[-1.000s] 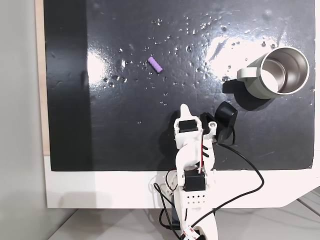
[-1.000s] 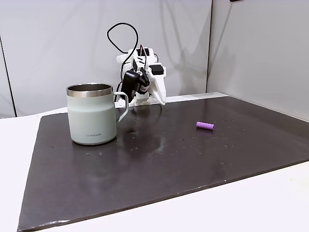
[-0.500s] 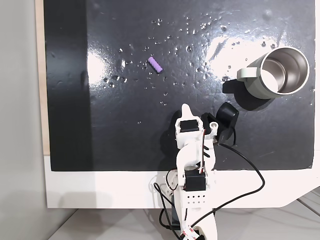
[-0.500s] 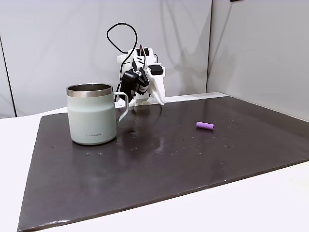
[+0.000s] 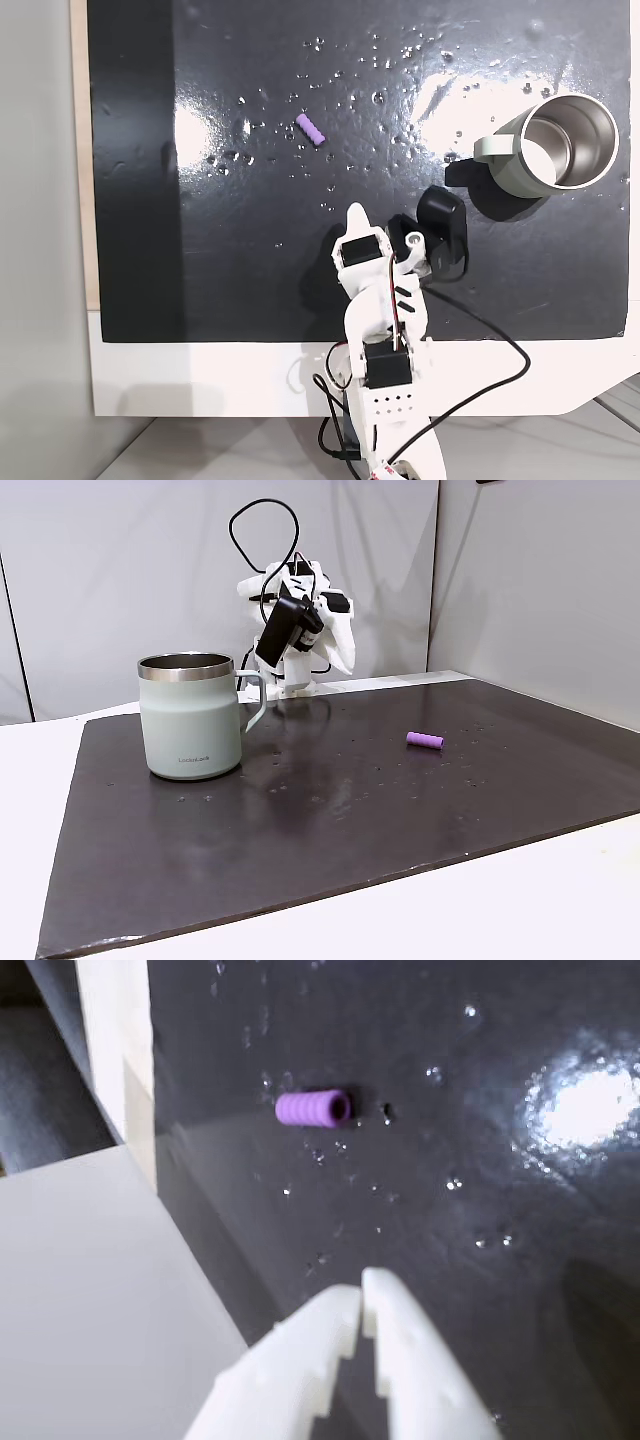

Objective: Grasp a pengrip and put it in the cup.

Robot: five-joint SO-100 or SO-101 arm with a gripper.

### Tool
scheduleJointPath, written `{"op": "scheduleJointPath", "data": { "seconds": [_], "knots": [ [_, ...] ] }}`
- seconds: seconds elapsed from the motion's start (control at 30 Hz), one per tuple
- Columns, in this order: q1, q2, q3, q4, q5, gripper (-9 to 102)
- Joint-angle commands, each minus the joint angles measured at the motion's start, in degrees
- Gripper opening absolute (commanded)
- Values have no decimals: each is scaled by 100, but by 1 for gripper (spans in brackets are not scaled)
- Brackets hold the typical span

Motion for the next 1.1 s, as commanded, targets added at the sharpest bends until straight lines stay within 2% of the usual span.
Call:
{"op": "scheduleJointPath", "data": {
  "seconds": [0.0,0.23,0.47,0.67,0.9,1.07],
  "knots": [
    [-44,-1213,-1143,-141,-492,0],
    [-44,-3366,-2496,-501,-1213,0],
    [-387,-4983,-3489,-782,-2355,0],
    [-677,-6152,-4438,-703,-3867,0],
    [-765,-6486,-4685,-844,-5950,0],
    [-835,-6996,-5054,-756,-6961,8]
  ]
}}
